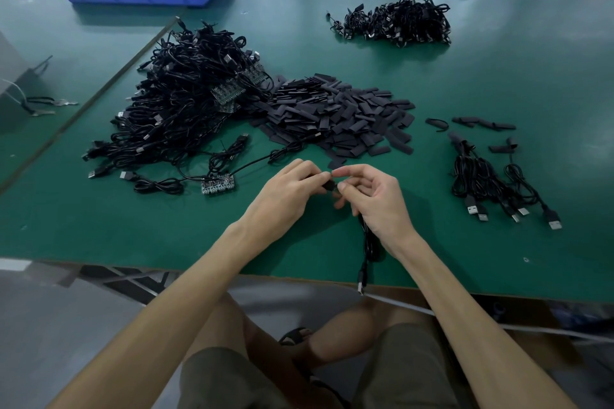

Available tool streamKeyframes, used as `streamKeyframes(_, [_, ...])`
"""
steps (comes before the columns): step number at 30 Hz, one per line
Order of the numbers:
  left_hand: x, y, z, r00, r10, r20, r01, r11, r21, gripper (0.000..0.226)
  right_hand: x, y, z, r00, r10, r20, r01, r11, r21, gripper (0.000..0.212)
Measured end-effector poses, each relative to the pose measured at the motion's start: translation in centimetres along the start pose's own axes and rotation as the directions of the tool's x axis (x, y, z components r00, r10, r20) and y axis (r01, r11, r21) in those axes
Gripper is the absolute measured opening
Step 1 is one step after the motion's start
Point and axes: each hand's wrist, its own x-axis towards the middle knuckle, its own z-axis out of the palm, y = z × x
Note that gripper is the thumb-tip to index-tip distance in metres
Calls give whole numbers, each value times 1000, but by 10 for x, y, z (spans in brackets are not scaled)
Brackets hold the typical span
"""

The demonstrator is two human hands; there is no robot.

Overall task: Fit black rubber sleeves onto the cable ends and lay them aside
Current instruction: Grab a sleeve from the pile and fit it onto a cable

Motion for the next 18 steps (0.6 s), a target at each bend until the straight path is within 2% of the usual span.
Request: streamKeyframes(18, [-2, -2, 1, 995, 55, -79, -51, 997, 55, 17, -1, 0, 0, 1000, 25, -6, -25, 999, 34, 17])
